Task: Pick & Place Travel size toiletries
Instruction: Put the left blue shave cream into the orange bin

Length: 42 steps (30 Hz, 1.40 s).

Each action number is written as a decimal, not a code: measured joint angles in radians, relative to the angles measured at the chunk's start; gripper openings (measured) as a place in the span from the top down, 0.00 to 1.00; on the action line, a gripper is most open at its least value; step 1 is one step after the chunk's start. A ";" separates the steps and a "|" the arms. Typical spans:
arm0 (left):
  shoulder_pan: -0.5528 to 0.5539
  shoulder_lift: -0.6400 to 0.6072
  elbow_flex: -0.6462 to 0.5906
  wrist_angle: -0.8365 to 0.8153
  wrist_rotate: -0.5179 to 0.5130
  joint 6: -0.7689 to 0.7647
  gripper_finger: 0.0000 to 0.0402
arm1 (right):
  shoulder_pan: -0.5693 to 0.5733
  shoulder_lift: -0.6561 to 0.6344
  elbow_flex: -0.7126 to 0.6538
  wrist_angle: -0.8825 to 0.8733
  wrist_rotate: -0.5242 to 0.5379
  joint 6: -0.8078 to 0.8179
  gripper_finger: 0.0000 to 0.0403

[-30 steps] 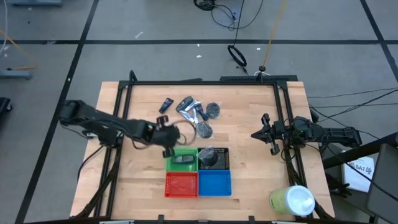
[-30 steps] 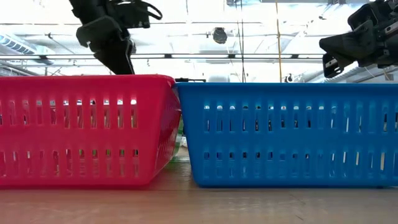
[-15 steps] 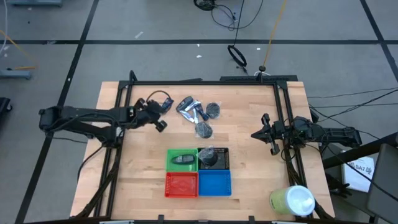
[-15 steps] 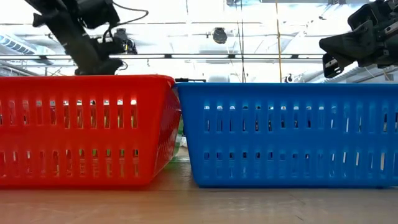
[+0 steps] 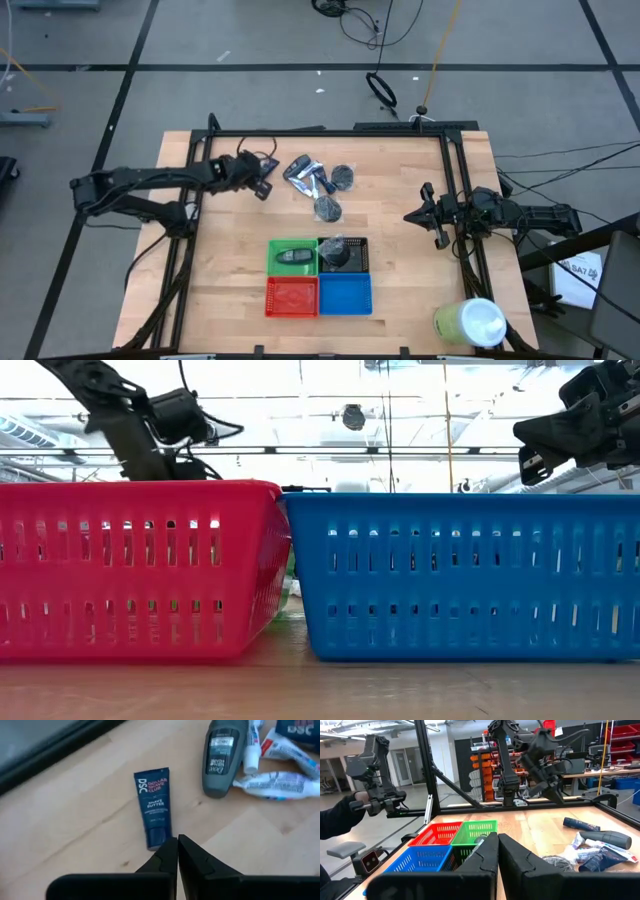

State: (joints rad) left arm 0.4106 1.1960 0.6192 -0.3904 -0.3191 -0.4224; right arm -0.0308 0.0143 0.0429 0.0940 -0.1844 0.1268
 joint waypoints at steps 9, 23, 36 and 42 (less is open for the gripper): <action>0.106 0.104 0.088 -0.022 0.152 0.047 0.70 | 0.000 0.000 0.000 0.000 0.000 0.000 1.00; 0.206 0.275 0.179 -0.085 0.156 0.103 0.27 | 0.000 0.000 0.000 0.000 0.000 0.000 1.00; 0.252 0.396 0.179 -0.048 0.198 0.113 0.30 | 0.000 0.000 0.000 0.000 0.000 0.000 1.00; 0.252 0.454 0.182 0.005 0.215 0.113 0.30 | 0.000 0.000 0.000 0.000 0.000 0.000 1.00</action>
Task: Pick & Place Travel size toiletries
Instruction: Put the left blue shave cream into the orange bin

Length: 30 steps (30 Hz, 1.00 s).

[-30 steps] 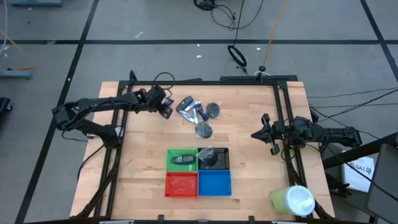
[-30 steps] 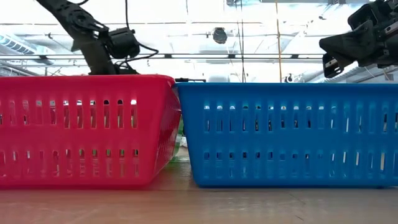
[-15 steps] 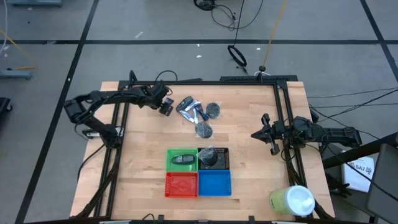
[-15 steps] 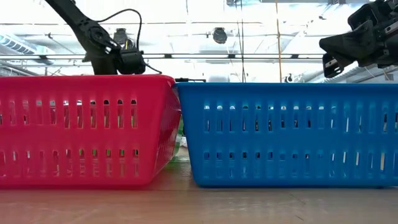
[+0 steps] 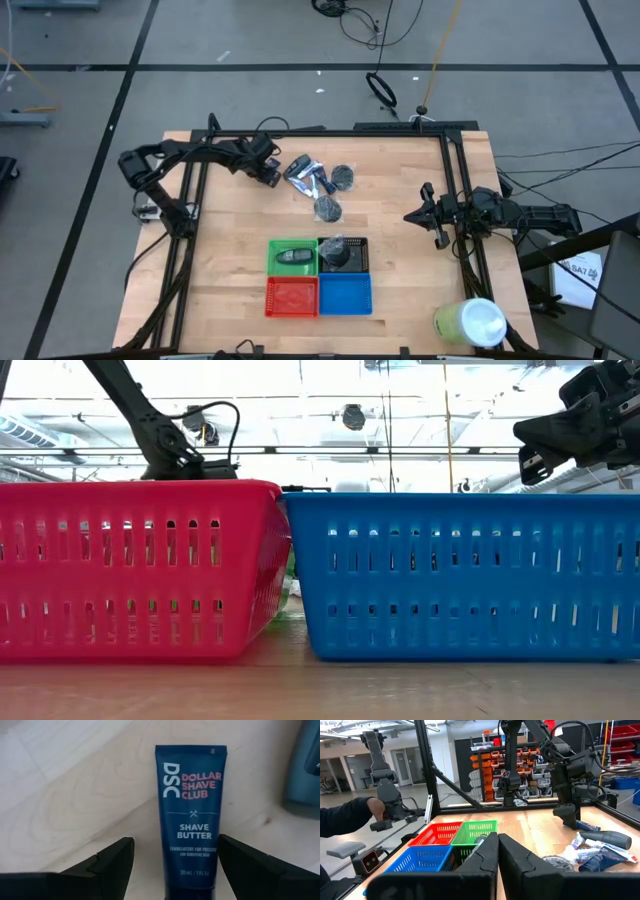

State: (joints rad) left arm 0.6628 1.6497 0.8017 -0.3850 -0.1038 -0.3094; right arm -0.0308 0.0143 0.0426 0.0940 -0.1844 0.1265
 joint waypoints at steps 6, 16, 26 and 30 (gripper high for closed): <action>0.000 0.012 0.001 -0.006 0.010 0.012 0.34 | 0.000 0.000 0.000 0.000 0.000 0.000 1.00; -0.007 -0.014 -0.003 -0.063 0.047 0.015 0.62 | 0.000 0.000 0.000 0.000 0.000 0.000 1.00; -0.006 -0.015 -0.002 -0.066 0.043 0.030 0.72 | 0.000 0.000 0.000 0.000 0.000 0.000 1.00; -0.006 -0.015 -0.003 -0.067 0.044 0.060 0.68 | 0.000 0.000 0.000 0.000 0.000 0.000 1.00</action>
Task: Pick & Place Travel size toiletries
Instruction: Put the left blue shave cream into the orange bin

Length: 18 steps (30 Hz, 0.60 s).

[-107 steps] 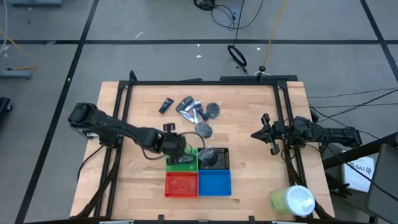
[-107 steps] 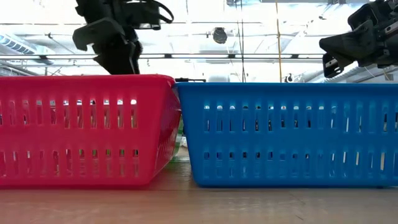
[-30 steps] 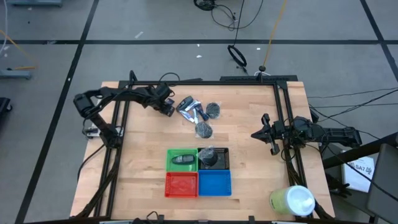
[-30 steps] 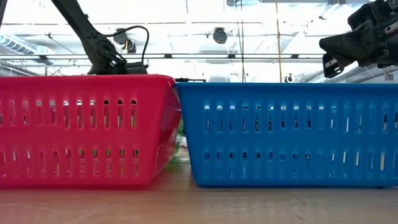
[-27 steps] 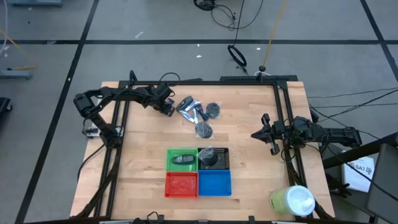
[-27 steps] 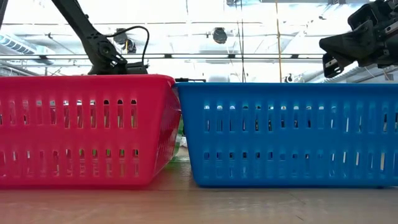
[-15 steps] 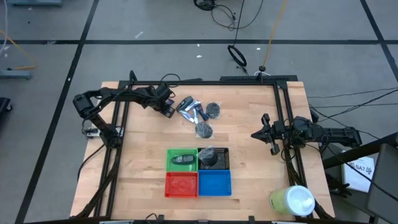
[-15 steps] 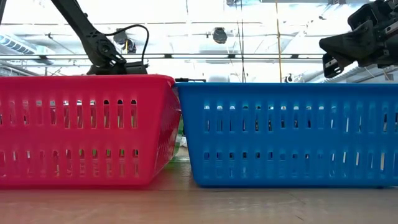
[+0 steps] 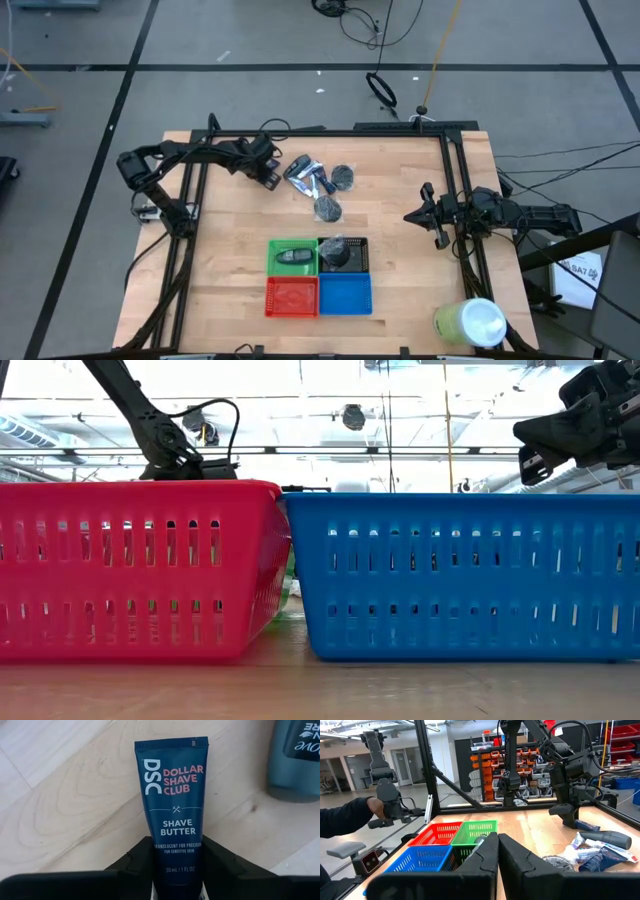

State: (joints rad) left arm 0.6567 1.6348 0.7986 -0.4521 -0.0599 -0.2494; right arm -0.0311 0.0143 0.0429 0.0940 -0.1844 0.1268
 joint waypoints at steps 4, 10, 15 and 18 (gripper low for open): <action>-0.004 -0.025 -0.003 -0.011 0.025 0.035 0.71 | 0.000 0.000 0.000 0.000 0.000 0.000 1.00; -0.046 -0.152 -0.003 -0.025 0.026 0.070 0.76 | 0.000 0.000 0.000 0.000 0.000 0.000 1.00; -0.111 -0.273 -0.003 -0.022 0.026 0.098 0.73 | 0.000 0.000 0.000 0.000 0.000 0.000 1.00; -0.163 -0.346 -0.010 -0.013 0.025 0.096 0.73 | 0.000 0.000 0.000 0.000 0.000 0.000 1.00</action>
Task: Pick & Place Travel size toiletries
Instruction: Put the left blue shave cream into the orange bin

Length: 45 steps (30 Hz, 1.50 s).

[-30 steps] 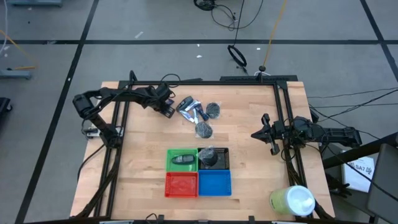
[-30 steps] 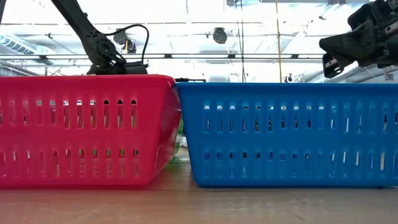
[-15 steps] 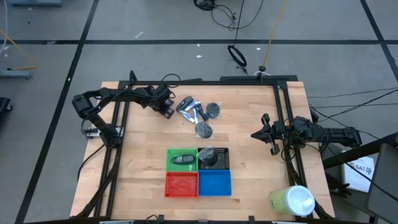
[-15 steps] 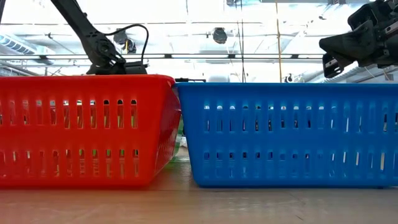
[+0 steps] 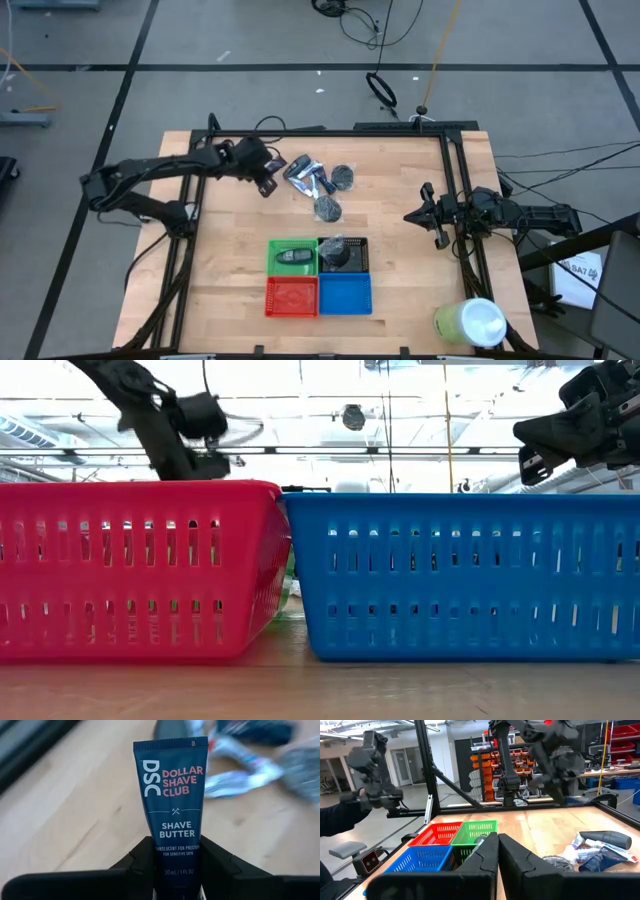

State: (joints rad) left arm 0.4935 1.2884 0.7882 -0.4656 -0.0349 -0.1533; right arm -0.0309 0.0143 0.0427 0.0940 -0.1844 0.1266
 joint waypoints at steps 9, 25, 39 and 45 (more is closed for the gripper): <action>-0.195 -0.244 -0.171 0.178 0.010 -0.014 0.76 | 0.000 0.000 0.000 0.000 0.000 0.000 1.00; -0.589 -0.496 -0.524 0.571 0.118 -0.054 0.76 | 0.000 0.000 0.000 0.000 0.000 0.000 1.00; -0.948 -0.482 -0.532 0.728 -0.013 -0.037 0.76 | 0.000 0.000 0.000 0.000 0.000 0.000 1.00; -1.069 -0.477 -0.532 0.834 -0.077 0.039 0.76 | 0.000 0.000 0.000 0.000 0.000 0.000 1.00</action>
State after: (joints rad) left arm -0.5756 0.8111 0.2562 0.3679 -0.1117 -0.1142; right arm -0.0309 0.0143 0.0427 0.0940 -0.1844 0.1266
